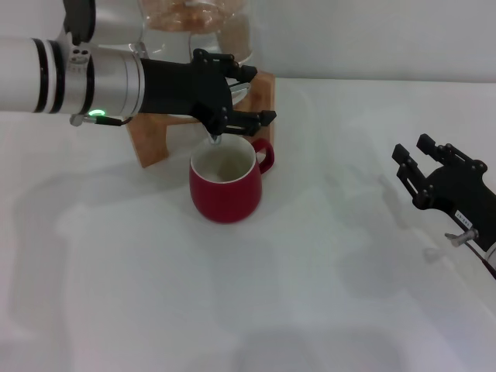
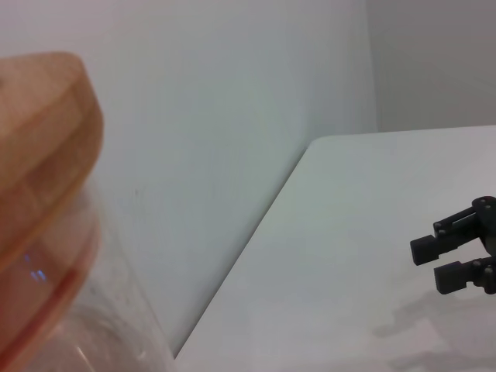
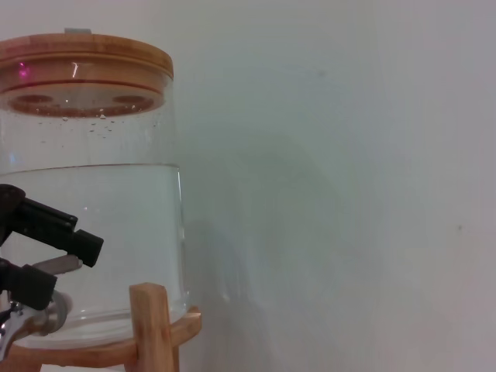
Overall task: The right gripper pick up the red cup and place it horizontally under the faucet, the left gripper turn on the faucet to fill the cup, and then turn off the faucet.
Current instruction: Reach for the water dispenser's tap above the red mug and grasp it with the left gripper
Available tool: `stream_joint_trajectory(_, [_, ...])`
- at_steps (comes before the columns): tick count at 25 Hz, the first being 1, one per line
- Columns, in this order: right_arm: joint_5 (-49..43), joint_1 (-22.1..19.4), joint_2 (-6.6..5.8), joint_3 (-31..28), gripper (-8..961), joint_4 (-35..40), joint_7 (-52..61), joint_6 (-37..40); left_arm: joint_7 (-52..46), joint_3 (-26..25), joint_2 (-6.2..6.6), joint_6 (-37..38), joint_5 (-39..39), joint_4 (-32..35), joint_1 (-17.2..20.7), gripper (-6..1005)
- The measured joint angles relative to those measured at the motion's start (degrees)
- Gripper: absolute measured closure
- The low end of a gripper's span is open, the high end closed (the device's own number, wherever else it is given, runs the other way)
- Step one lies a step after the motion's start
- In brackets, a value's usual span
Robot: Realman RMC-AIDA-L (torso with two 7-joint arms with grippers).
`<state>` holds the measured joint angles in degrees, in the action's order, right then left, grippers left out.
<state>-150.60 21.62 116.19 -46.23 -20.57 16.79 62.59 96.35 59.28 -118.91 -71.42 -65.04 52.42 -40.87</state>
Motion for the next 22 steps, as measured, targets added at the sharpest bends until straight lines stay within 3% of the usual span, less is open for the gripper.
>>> stream_joint_trajectory(22, [0.05,0.0,0.0,0.0,535,0.01,0.0,0.09,-0.24,1.46,-0.09,0.12,-0.26,-0.26,0.12,242])
